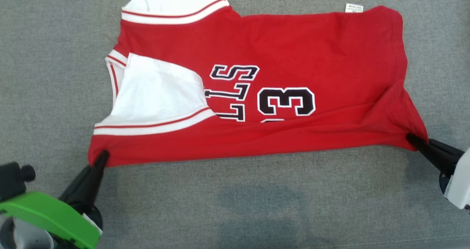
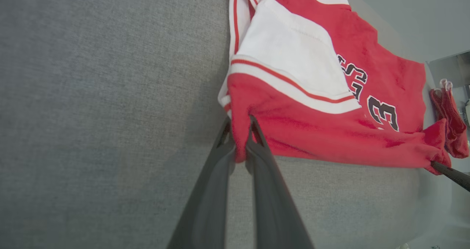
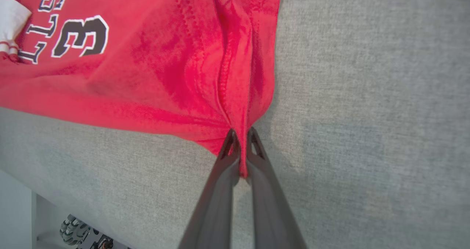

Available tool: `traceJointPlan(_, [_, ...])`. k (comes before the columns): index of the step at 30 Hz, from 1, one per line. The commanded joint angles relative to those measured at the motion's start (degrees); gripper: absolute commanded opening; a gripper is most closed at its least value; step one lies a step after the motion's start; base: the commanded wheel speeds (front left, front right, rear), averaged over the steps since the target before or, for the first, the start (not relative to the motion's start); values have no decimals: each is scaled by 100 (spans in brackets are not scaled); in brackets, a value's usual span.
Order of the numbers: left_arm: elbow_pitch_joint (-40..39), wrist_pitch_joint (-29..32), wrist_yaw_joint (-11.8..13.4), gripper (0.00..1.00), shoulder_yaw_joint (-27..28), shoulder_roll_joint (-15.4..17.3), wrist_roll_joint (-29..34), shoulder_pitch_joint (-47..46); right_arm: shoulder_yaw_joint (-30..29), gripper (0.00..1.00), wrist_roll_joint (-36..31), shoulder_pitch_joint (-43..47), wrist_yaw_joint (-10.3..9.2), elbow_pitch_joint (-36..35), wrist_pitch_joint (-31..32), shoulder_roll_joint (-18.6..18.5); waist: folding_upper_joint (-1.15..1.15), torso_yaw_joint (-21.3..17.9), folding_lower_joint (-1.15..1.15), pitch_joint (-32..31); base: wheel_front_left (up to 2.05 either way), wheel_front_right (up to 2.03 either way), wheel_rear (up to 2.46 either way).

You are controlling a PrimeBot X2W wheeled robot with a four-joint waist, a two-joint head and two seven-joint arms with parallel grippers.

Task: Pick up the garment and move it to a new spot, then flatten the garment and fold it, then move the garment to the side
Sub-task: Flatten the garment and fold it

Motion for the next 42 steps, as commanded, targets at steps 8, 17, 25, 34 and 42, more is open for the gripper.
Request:
traceJointPlan(8, [-140,-331,-106,0,-510,-646,-83,616,-584,0,68,697,-12,-186,302,174,0,207,0,46,0,0,0])
traceJointPlan(17, [233,-317,-15,100,-697,-783,130,273,-687,100,-166,963,-9,-384,659,41,0,152,0,24,0,0,0])
traceJointPlan(25, [-313,-583,310,100,-313,-259,694,376,-1087,100,-437,723,-7,-875,276,-237,0,29,0,21,0,0,0])
traceJointPlan(34, [-212,-37,-159,100,-312,179,1090,-1594,-615,100,-1026,-979,-7,-394,-407,-368,0,83,0,604,0,0,0])
traceJointPlan(42, [1092,932,-823,100,-617,148,988,-3838,450,100,-1485,-2714,-7,617,-753,-111,0,-30,0,1231,0,0,0])
